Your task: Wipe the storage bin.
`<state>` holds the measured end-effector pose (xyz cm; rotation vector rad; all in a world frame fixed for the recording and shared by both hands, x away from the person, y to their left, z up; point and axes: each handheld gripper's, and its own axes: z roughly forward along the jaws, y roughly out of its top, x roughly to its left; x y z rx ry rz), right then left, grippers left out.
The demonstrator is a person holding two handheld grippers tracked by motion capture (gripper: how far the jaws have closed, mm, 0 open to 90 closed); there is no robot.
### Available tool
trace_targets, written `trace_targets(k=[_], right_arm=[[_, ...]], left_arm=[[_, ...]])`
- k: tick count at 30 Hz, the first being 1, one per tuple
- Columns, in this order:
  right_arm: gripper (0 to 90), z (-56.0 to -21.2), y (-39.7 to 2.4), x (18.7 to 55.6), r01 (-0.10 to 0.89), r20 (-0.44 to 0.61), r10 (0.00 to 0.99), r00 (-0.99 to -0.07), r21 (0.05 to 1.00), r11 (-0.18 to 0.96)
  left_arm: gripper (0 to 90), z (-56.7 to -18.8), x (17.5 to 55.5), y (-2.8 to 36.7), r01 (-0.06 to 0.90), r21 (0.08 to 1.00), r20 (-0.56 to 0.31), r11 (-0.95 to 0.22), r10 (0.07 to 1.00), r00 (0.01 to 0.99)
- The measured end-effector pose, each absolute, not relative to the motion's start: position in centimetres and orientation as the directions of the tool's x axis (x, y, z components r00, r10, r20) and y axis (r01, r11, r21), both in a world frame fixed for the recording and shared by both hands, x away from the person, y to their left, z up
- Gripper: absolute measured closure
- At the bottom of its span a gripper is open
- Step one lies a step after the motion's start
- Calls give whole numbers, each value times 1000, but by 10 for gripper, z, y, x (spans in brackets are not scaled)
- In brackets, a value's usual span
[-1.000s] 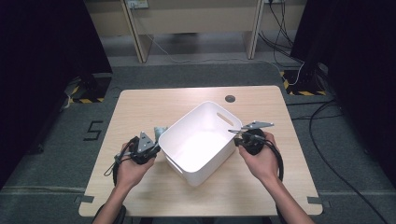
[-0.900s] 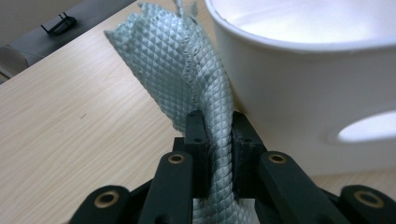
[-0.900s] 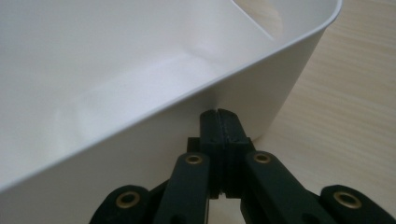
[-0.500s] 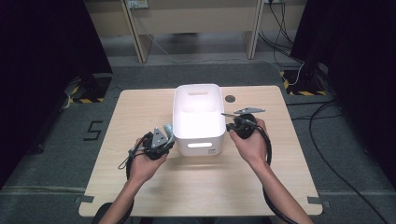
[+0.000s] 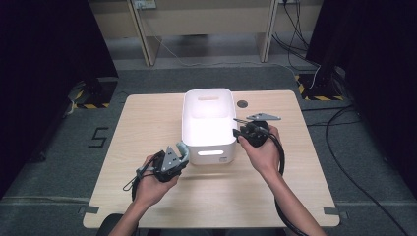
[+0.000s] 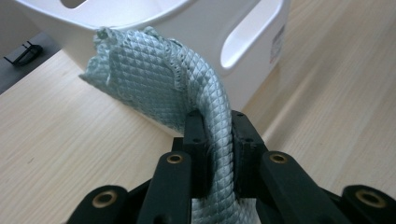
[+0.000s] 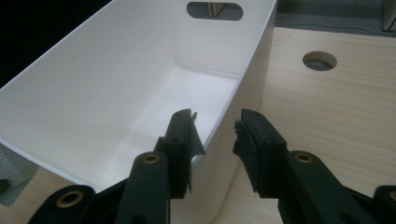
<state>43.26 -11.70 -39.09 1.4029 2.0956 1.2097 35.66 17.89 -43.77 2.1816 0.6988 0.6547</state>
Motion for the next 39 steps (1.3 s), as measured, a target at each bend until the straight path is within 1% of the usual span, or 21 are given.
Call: trace_targets(k=[3, 6, 10, 12, 15, 19, 39], right_arm=[[623, -393, -116, 435, 590, 178, 874, -452, 795, 143], [631, -394, -115, 436, 592, 180, 872, -455, 793, 145], [636, -396, -109, 434, 593, 172, 863, -475, 787, 170], [635, -396, -108, 434, 590, 159, 866, -475, 788, 179], [638, -396, -108, 434, 592, 158, 866, -475, 786, 182], [646, -395, -106, 432, 585, 143, 869, -473, 789, 188], [652, -394, -105, 432, 587, 133, 869, -477, 784, 203]], left_arm=[[786, -442, 358, 175, 267, 767, 224, -584, 633, 741], [786, -445, 361, 174, 268, 769, 220, -581, 633, 742], [786, -437, 356, 172, 243, 765, 258, -596, 629, 733], [786, -430, 353, 171, 227, 773, 262, -592, 625, 735], [786, -431, 358, 171, 235, 765, 262, -599, 623, 737], [787, -437, 363, 170, 257, 774, 233, -579, 637, 735], [785, -448, 372, 162, 289, 758, 204, -585, 634, 746]])
